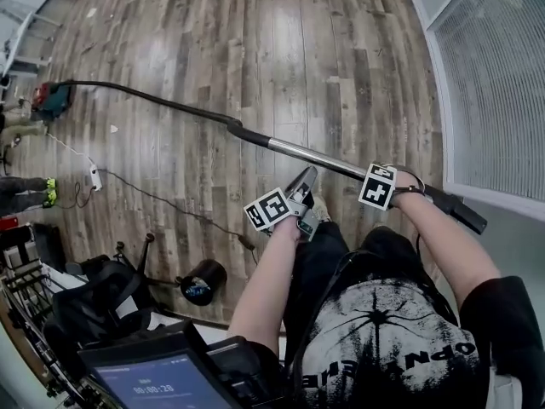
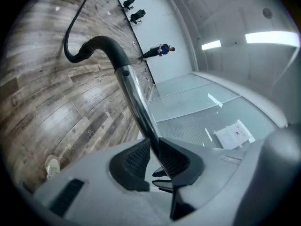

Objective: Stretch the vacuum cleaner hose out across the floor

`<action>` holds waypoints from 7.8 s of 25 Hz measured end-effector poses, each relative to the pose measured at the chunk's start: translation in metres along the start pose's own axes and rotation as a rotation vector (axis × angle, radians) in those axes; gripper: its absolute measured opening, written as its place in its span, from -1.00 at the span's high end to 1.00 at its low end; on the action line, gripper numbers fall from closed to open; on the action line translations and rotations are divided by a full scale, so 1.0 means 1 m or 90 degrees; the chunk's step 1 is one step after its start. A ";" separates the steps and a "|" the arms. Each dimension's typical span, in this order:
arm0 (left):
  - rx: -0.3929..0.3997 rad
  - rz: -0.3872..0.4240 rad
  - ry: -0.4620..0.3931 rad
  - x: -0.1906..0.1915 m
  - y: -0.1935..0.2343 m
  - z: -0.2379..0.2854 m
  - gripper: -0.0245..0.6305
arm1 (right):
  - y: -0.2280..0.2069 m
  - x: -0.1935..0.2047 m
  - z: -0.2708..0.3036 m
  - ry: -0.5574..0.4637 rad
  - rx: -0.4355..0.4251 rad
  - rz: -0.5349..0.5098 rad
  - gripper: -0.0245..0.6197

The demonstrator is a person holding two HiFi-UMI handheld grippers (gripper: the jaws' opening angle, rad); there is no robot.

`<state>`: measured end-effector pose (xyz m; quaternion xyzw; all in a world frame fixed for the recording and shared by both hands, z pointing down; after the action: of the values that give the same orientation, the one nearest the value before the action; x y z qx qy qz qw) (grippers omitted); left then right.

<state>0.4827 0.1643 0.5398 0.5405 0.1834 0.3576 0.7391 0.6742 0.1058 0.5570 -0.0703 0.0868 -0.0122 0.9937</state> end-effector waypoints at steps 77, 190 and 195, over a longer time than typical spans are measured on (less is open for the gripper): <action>-0.184 0.524 0.160 0.159 0.189 0.254 0.93 | -0.116 0.128 0.661 -0.055 -0.026 0.063 0.18; -0.262 0.590 -0.209 0.082 -0.339 -0.006 0.93 | -0.015 0.164 -0.295 -0.809 0.000 -0.090 0.90; -0.267 0.587 -0.214 0.082 -0.337 -0.008 0.93 | -0.011 0.162 -0.298 -0.813 -0.007 -0.105 0.90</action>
<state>0.6442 0.1757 0.2334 0.4557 -0.2696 0.5826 0.6166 0.7814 0.0476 0.2402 -0.0754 -0.5278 -0.0441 0.8449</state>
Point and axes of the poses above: the fingertips, and each gripper's own axes: z forward along the fingers, y to its left, x out of its underside, the point moved 7 cm from there along -z, backward along the fingers, and after that the axes turned 15 degrees about y, right-handed, at the moved point
